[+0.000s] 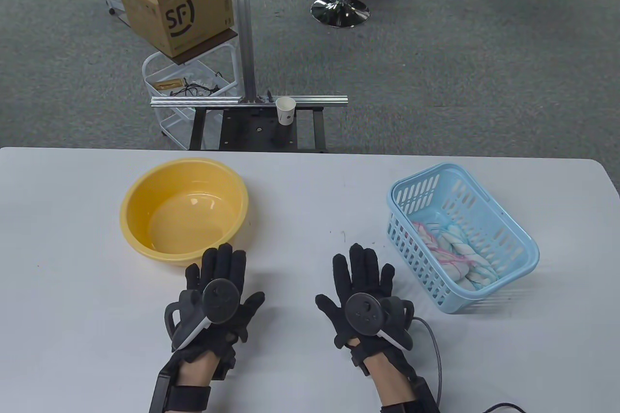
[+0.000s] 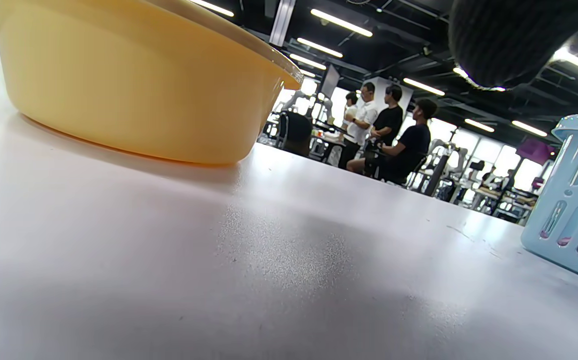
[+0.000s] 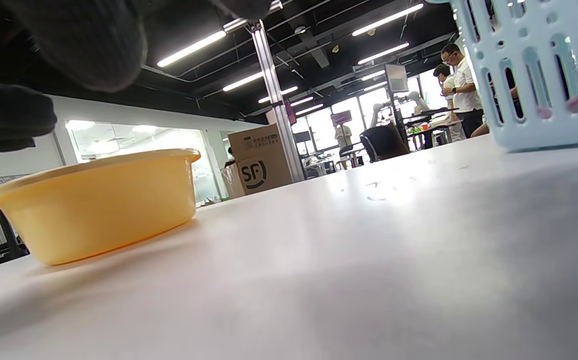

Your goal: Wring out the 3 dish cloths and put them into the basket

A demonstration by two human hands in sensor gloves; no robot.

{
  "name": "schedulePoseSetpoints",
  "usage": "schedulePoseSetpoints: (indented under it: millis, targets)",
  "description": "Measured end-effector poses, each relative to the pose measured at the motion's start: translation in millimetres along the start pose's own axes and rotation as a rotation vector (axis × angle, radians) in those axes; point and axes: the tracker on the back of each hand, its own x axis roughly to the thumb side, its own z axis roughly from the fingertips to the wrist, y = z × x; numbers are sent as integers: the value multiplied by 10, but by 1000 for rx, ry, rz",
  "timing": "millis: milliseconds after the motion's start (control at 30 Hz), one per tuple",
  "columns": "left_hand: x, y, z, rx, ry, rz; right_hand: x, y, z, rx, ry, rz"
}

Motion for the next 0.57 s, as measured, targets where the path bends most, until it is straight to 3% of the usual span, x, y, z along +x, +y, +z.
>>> schedulePoseSetpoints:
  millis: [567]
  targets:
    - [-25, 8, 5, -3, 14, 7, -7, 1, 10, 26, 25, 4]
